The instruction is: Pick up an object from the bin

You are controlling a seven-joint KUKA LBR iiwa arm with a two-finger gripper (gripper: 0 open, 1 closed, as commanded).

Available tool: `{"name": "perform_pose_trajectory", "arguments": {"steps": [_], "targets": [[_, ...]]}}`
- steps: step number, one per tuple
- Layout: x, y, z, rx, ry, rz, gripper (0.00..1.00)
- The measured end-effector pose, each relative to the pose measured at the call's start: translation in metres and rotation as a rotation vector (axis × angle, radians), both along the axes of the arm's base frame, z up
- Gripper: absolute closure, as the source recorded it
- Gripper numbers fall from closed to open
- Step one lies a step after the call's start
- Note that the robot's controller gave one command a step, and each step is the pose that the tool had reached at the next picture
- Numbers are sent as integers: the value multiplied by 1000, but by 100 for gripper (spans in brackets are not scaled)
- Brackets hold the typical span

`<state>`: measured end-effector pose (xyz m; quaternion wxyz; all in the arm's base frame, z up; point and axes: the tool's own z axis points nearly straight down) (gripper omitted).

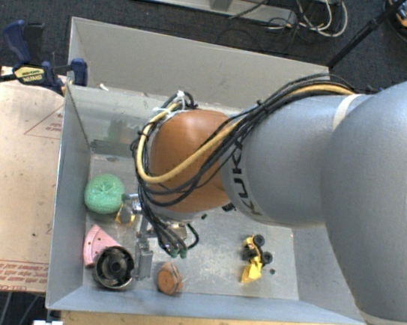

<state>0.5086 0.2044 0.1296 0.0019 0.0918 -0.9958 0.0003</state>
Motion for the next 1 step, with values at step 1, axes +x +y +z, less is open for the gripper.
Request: {"name": "perform_pose_trajectory", "arguments": {"steps": [1], "targets": [[42, 22, -10, 4, -6, 41, 0]]}}
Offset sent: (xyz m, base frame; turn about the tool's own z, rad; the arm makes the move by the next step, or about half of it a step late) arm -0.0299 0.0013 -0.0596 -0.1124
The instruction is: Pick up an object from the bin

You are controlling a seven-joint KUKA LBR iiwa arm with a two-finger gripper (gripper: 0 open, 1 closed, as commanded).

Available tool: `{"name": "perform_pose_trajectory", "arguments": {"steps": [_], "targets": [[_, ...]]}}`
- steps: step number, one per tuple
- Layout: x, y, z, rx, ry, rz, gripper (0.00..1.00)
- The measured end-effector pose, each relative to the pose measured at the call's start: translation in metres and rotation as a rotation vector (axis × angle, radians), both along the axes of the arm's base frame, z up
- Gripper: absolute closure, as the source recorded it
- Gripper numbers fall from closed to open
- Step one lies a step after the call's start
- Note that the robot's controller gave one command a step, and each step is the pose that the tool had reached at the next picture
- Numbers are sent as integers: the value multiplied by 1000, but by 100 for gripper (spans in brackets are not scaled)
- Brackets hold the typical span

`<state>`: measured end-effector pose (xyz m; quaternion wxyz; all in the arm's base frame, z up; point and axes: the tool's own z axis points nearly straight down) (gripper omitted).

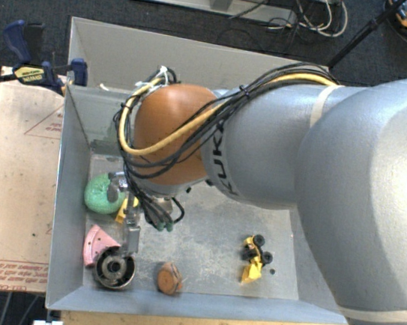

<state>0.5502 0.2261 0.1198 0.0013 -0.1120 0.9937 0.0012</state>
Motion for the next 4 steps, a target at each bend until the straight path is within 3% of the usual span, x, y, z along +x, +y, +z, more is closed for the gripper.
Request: {"name": "perform_pose_trajectory", "arguments": {"steps": [1, 2, 4], "targets": [[-28, -12, -31, 0, -5, 40, 0], [51, 26, -41, 8, -12, -88, 100], [51, 26, -39, 6, -9, -89, 100]]}}
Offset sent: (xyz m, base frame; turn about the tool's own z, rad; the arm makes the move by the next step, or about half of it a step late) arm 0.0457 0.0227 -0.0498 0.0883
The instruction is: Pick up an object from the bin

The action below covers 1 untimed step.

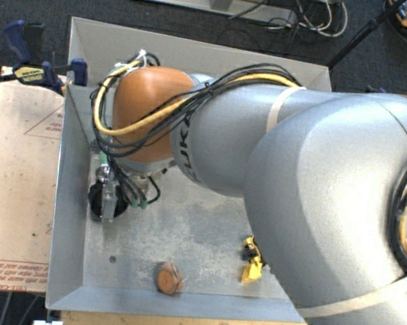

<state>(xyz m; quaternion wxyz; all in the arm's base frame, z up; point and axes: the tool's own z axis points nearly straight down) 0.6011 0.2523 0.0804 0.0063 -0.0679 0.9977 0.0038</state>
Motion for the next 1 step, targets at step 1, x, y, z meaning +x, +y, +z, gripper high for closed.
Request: {"name": "perform_pose_trajectory", "arguments": {"steps": [1], "targets": [[-1, 0, 7, -3, 5, 0, 100]]}}
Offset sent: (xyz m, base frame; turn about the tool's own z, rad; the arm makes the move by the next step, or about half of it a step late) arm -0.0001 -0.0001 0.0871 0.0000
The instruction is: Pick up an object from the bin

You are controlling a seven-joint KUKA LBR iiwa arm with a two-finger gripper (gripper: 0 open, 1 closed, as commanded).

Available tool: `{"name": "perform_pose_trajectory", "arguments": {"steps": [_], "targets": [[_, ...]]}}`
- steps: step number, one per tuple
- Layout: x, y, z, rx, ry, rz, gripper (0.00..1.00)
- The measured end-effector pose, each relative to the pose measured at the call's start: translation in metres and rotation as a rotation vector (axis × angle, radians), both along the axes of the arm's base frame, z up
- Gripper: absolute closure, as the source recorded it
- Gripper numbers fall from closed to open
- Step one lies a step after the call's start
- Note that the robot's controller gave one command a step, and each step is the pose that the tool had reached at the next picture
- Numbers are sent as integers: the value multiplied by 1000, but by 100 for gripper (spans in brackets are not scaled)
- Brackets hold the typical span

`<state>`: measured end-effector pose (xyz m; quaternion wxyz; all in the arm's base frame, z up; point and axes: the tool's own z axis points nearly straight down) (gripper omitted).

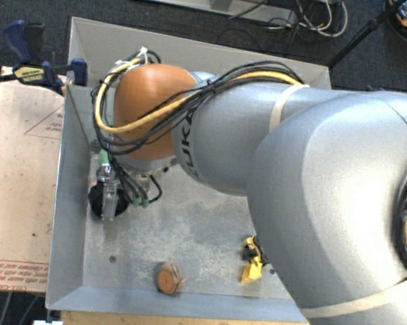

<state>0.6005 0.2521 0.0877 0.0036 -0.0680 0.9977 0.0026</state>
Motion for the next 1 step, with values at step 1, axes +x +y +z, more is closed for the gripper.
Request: {"name": "perform_pose_trajectory", "arguments": {"steps": [1], "targets": [[-2, -1, 16, -4, 8, 0, 100]]}}
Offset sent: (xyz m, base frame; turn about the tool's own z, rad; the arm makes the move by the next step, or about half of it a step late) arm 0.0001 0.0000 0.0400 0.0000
